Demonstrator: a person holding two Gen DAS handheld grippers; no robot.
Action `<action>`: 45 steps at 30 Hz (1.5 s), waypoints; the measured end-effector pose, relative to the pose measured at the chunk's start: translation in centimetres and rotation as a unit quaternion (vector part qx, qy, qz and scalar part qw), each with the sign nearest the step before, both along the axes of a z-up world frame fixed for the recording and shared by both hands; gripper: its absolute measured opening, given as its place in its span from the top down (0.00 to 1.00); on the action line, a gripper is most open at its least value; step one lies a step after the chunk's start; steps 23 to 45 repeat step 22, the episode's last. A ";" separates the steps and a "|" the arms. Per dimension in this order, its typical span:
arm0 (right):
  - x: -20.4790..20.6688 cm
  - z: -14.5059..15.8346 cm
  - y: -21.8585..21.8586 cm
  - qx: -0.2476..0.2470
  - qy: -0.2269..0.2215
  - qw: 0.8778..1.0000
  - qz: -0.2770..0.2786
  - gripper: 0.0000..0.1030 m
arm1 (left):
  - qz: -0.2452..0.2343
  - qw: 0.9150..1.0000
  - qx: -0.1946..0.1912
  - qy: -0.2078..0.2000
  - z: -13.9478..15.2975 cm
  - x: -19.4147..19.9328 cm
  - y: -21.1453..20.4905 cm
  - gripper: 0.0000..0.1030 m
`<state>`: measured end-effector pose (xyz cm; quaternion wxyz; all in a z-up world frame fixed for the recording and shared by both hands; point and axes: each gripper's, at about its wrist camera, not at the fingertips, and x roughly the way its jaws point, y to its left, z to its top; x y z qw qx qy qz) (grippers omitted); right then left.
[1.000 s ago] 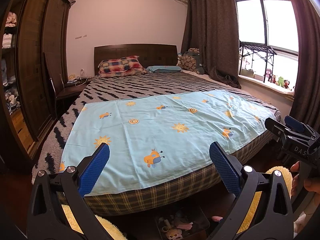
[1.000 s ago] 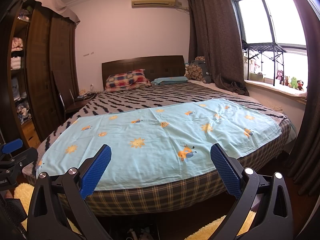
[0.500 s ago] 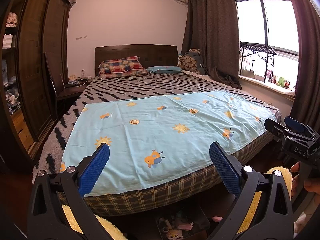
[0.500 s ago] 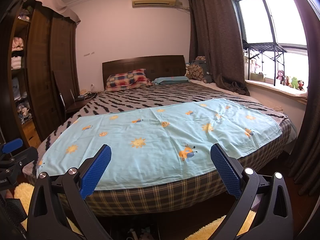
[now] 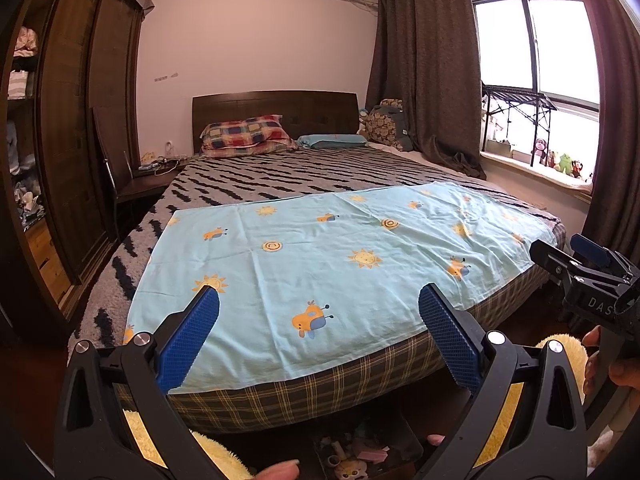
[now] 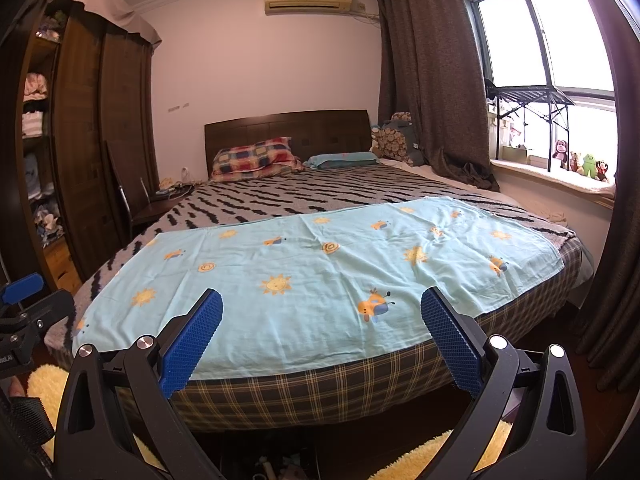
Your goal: Collect trash
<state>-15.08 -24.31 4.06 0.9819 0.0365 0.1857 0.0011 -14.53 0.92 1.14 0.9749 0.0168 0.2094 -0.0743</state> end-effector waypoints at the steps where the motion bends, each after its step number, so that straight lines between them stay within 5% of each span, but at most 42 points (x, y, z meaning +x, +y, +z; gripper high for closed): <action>1: 0.0 0.0 0.1 0.000 0.000 1.000 -0.001 0.03 | -0.002 1.000 0.002 0.000 0.0 0.0 -0.1 0.08; 45: 0.0 -0.3 0.2 -0.001 0.004 1.000 -0.001 0.03 | -0.009 1.000 -0.008 0.006 -0.1 -0.1 -0.2 0.08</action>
